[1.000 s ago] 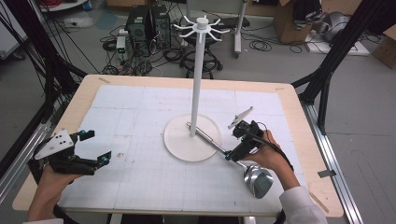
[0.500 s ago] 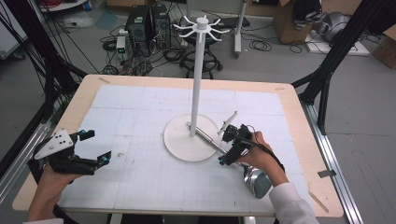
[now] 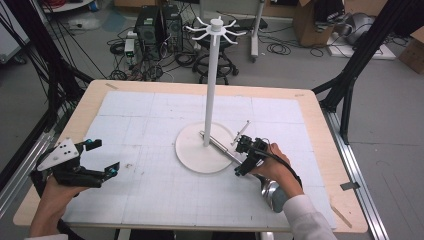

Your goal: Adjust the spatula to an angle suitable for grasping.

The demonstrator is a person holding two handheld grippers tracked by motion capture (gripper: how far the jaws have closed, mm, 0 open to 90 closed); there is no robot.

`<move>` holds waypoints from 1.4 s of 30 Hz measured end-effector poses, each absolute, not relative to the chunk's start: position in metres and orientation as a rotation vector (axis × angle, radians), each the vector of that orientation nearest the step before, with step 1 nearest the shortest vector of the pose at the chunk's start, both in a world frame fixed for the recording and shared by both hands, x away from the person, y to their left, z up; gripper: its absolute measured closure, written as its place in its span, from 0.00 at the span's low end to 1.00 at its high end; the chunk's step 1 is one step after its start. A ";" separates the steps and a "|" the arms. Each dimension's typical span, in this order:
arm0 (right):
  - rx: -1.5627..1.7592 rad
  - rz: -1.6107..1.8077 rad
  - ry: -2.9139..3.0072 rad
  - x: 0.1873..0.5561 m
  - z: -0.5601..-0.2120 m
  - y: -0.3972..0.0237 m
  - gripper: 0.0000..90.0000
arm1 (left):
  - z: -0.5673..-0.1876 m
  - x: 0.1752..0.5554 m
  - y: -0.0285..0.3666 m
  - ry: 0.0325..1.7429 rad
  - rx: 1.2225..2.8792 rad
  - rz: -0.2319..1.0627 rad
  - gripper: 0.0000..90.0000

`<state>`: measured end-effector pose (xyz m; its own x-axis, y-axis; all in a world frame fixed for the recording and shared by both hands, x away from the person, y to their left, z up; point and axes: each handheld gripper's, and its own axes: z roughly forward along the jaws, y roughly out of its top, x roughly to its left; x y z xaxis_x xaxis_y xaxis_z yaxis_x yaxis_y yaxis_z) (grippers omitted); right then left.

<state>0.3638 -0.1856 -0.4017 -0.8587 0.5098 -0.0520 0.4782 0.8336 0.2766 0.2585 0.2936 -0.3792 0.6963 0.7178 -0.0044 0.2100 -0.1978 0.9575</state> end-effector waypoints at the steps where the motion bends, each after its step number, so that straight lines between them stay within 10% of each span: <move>1: 0.773 0.387 2.892 0.365 -0.402 -0.186 0.23 | -0.379 0.259 0.293 0.743 1.749 0.546 0.02; 42: 0.903 0.370 2.937 0.372 -0.408 -0.185 0.80 | -0.379 0.259 0.294 0.746 1.748 0.549 0.02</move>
